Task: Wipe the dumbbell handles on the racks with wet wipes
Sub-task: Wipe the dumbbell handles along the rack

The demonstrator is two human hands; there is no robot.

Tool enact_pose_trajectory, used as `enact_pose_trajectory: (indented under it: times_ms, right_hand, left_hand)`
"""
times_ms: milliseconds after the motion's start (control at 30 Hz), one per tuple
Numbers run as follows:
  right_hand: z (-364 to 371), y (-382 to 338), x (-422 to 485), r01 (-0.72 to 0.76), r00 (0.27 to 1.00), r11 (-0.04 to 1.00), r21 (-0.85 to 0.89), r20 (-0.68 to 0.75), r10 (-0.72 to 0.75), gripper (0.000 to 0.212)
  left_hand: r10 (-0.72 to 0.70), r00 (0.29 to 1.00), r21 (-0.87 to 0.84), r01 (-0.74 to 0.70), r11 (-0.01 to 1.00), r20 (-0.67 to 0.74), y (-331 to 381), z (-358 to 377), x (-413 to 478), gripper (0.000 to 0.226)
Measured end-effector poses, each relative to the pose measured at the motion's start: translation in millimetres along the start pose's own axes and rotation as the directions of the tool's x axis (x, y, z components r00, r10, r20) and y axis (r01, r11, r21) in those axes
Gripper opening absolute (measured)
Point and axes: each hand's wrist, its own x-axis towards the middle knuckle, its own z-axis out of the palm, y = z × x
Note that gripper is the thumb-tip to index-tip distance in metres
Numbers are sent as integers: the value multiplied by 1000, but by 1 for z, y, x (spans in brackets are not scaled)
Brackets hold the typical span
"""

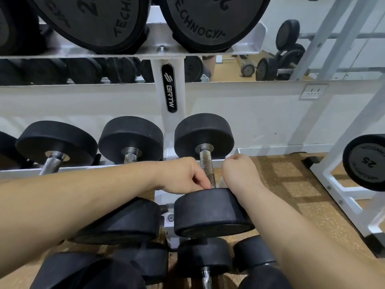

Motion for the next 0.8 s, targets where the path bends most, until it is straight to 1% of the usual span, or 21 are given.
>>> enact_pose_trajectory:
  times_ms: [33,67,133,167,233,267,300,333,367,400,433,467,533,600,633,667,700,733,767,800]
  right_hand:
    - [0,-1,-1,-2,1000,1000,-7,1,2,16]
    - [0,-1,0,-3,1000,1000,-15,2,3,17]
    - [-1,-2,1,-1,1000,1000,-24,3,1,19]
    - [-1,-2,1,0,1000,1000,-29,11,0,19]
    - [-1,-1,1,12,999,999,-52,32,-10,17]
    - [0,-1,1,19,999,998,-55,37,-17,17]
    - [0,-1,0,23,999,998,-54,41,-21,19]
    - [-1,-1,1,31,999,998,-54,45,-29,21]
    - [-1,-2,1,35,998,998,-55,51,-32,23]
    - [-1,-3,2,39,998,998,-43,55,-36,22]
    - [-1,-3,2,37,997,999,-28,66,-35,20]
    - [-1,-3,2,35,996,999,-22,80,-33,17]
    - [0,-1,1,36,994,999,-26,109,-33,14]
    - [1,1,3,36,992,999,-23,125,-32,18]
    - [1,2,3,29,991,999,-20,132,-26,22]
    - [3,3,5,16,991,1000,-18,133,-13,22]
    - [4,5,6,7,993,1000,-13,122,-6,21]
    - [3,5,6,2,994,1000,-6,106,-2,21]
    - [2,4,5,4,996,1000,-8,92,-3,22]
    - [1,5,6,13,996,1000,-17,90,-11,24]
  left_hand:
    - [28,999,37,-27,999,-16,0,0,1,10]
    - [58,996,73,-54,996,-61,1,3,4,11]
    - [95,970,121,-69,990,-222,1,5,12,16]
    - [98,940,159,-48,986,-327,-1,3,18,17]
    - [119,845,284,40,958,-522,-3,-6,25,17]
    - [142,800,327,71,942,-583,-3,-8,27,18]
    - [184,770,355,59,933,-611,-5,-7,28,17]
    - [229,762,370,15,929,-606,-5,-4,29,17]
    - [245,782,364,-25,931,-573,-6,0,31,16]
    - [217,822,337,-32,941,-527,-5,5,32,17]
    - [149,857,289,0,957,-493,-5,10,34,19]
    - [78,869,231,42,972,-489,-5,13,36,19]
    - [-43,833,78,103,992,-552,-3,20,39,17]
    - [-156,779,-122,103,987,-607,1,25,40,12]
    - [-191,761,-193,88,977,-620,4,28,40,10]
    - [-202,752,-223,75,972,-628,6,29,38,12]
    - [-191,753,-215,67,974,-629,8,30,36,17]
    - [-173,767,-190,68,980,-618,10,31,32,26]
    - [-154,794,-163,70,984,-589,11,31,28,35]
    - [-149,830,-153,78,985,-538,12,29,24,39]
